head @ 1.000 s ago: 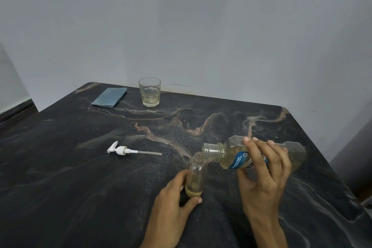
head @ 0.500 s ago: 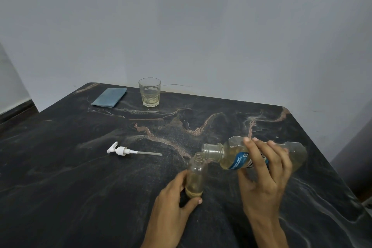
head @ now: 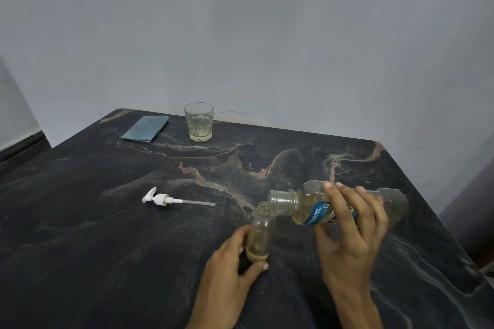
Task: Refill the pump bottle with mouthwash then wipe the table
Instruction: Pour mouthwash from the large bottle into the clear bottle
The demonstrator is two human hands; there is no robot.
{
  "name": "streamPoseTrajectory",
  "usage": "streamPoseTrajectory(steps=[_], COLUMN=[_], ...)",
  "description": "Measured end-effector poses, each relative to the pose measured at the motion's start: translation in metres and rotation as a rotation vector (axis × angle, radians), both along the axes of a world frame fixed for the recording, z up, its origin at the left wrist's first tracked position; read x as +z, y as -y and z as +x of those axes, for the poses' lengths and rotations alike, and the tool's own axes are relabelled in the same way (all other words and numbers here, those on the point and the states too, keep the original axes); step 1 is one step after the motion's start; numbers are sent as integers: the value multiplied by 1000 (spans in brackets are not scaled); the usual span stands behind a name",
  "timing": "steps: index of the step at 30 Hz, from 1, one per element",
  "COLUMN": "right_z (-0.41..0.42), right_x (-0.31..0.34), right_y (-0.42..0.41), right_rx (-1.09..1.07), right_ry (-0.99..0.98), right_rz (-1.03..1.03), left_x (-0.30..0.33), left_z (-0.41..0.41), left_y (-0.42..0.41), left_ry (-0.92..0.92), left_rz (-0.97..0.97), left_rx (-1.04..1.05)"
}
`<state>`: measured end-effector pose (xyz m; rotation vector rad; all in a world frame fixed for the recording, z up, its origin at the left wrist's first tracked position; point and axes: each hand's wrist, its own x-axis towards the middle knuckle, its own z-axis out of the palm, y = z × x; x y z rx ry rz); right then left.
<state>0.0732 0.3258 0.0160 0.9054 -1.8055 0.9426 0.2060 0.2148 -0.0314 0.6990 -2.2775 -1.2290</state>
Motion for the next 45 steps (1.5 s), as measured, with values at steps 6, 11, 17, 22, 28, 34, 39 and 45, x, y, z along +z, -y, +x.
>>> streamPoseTrajectory(steps=[6, 11, 17, 22, 28, 34, 39, 45], right_z=[0, 1, 2, 2, 1, 0, 1, 1], right_x=[0, 1, 1, 1, 1, 1, 1, 1], right_y=[0, 0, 0, 0, 0, -1, -2, -1], right_rx=[-6, -5, 2, -2, -11, -72, -69, -53], right_ry=[-7, -6, 2, 5, 6, -3, 5, 14], right_rz=[5, 2, -6, 3, 12, 38, 45, 41], left_x=[-1, -1, -1, 0, 0, -1, -1, 0], left_z=[0, 0, -1, 0, 0, 0, 0, -1], left_y=[0, 1, 0, 0, 0, 0, 0, 0], left_ry=[10, 16, 11, 2, -8, -7, -6, 1], left_rz=[6, 12, 13, 11, -4, -3, -5, -4], left_rx=[0, 0, 8, 7, 11, 14, 16, 8])
